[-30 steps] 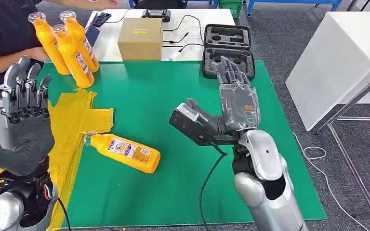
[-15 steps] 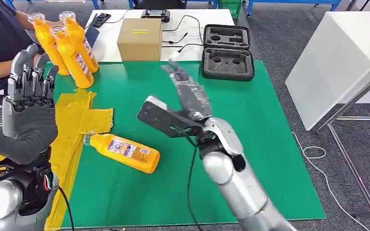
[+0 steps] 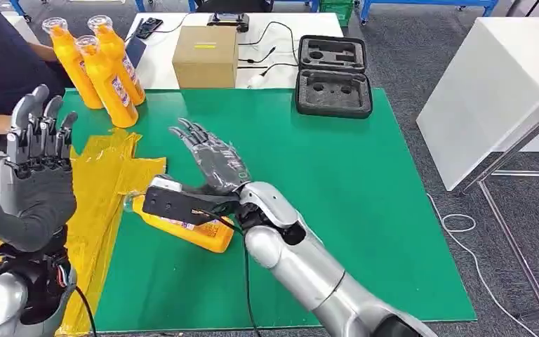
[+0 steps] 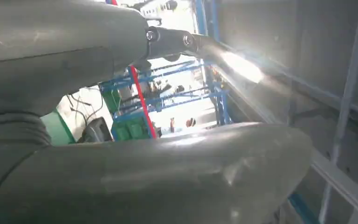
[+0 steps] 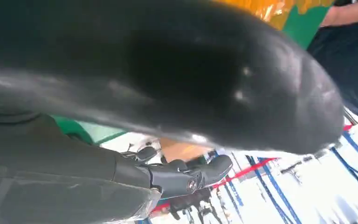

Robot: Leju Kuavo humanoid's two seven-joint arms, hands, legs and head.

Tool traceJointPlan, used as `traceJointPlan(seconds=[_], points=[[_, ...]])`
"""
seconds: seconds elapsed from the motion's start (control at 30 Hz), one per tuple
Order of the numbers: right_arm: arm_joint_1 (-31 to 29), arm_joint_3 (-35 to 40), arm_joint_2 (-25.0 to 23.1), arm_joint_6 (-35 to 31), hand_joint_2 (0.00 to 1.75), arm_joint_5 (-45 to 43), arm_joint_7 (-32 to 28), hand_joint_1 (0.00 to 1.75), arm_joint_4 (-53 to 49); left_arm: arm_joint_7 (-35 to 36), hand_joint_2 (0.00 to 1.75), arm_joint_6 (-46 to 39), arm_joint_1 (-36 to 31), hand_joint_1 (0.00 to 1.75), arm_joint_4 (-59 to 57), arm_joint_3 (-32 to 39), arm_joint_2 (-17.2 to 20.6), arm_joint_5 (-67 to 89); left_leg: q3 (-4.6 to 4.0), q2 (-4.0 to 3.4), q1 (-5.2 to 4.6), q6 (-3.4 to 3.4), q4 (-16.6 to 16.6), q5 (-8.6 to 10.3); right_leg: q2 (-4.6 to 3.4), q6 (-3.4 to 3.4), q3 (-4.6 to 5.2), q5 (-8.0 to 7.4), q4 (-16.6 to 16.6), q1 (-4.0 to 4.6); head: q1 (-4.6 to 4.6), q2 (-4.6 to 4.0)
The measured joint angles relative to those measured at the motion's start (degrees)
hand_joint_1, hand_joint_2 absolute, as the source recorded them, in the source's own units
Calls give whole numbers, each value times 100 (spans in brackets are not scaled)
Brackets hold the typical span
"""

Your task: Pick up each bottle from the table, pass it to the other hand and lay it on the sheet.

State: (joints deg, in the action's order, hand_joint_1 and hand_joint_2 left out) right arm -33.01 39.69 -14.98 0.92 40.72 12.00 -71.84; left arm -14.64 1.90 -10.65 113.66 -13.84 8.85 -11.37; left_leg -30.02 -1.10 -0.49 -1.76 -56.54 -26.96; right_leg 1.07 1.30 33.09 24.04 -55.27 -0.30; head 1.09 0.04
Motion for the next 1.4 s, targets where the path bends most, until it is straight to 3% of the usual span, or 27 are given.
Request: traceJointPlan(seconds=[0.37, 0.63, 0.77, 0.9, 1.4], points=[[-683, 1170, -509, 15, 175, -708, 964, 0, 2105, 205, 0, -35, -43, 0, 26, -9, -101, 243, 0, 1, 5, 0, 0, 1, 0, 0, 3, 0, -3, 6, 0, 0], [-711, 1252, -511, 30, 175, -760, 1005, 0, 2221, 203, 0, -35, -39, 0, 26, -9, -101, 253, 0, 1, 5, 0, 0, 1, 1, -1, 3, 0, -3, 6, 0, 0], [-912, 1901, -524, 147, 175, -1027, 1137, 0, 3437, 164, 0, -92, -84, 0, 26, -31, -142, 254, 0, 0, 0, 0, -1, 1, 0, 0, 3, -1, -1, 2, 0, 0], [-1035, 2258, -537, 184, 175, -1160, 1421, 0, 3726, 218, 0, -188, -315, 0, 24, -105, -142, 70, 0, 0, 1, 0, -2, 1, -1, 0, 6, -1, -1, 4, 0, 0], [-1133, 2596, -540, 173, 175, -1143, 1471, 0, 4180, 262, 0, -190, -478, 0, 24, -173, -142, 37, -1, -1, 1, 0, -2, 1, -1, 0, 6, -1, -1, 4, 0, 0]])
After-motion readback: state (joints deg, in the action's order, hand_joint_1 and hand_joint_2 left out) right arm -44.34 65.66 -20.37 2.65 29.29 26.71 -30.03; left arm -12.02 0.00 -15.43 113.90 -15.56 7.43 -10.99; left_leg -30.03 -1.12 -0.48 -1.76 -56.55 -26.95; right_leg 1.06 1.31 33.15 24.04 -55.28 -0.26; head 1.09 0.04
